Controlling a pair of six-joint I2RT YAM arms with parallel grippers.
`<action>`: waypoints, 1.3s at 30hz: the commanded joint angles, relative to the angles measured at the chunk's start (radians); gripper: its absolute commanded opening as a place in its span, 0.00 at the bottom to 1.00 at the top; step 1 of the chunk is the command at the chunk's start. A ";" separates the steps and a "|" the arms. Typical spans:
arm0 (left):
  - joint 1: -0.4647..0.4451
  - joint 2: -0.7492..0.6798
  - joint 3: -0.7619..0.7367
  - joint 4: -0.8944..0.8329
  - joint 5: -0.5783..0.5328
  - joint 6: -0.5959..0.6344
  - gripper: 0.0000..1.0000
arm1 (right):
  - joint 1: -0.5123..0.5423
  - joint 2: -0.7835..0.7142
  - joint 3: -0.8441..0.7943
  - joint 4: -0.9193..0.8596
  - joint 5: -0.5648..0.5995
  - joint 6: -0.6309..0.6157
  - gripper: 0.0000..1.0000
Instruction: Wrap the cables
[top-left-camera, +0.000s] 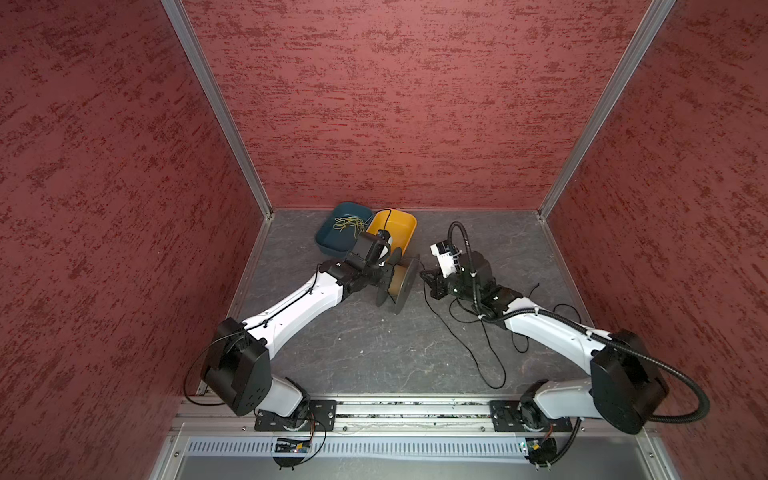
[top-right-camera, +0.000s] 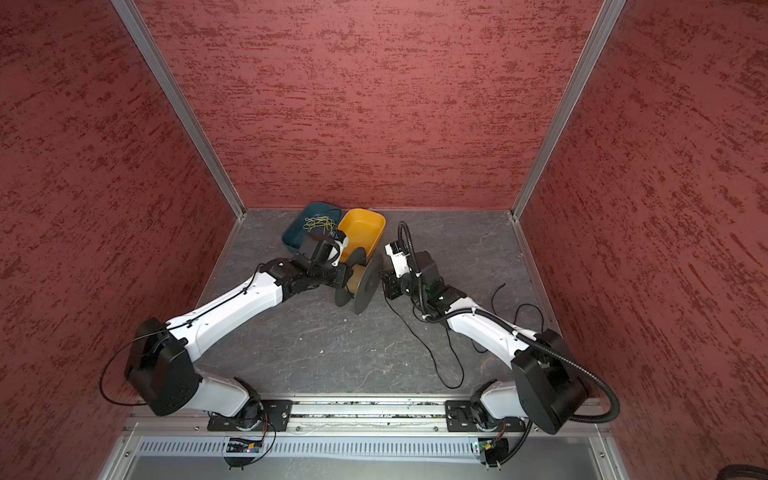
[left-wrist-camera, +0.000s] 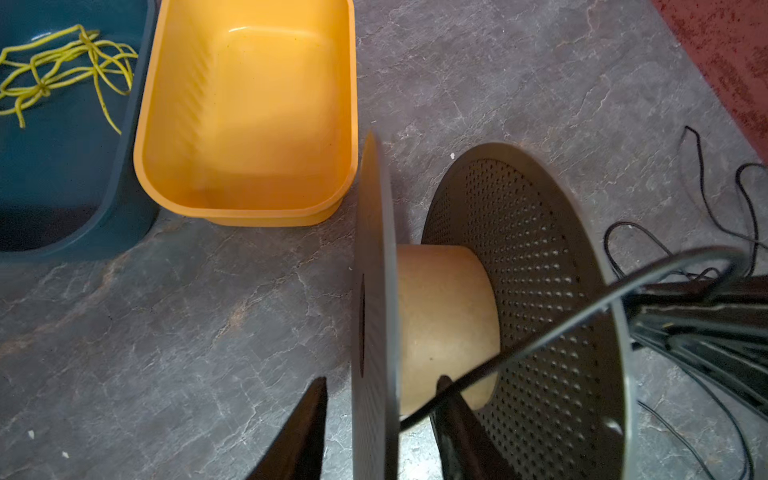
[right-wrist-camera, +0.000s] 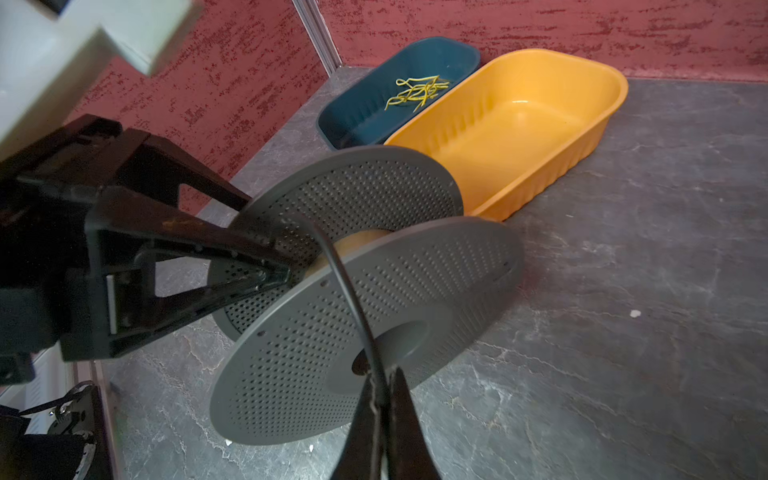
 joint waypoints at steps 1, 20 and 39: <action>-0.009 0.017 0.027 0.018 -0.037 0.022 0.37 | 0.004 0.008 0.038 0.056 0.011 -0.010 0.00; -0.049 0.080 0.064 -0.025 -0.163 0.072 0.13 | 0.002 0.047 0.077 0.093 0.014 -0.024 0.00; -0.041 -0.016 0.212 -0.181 -0.191 0.070 0.00 | 0.002 -0.036 0.057 0.033 0.122 -0.064 0.80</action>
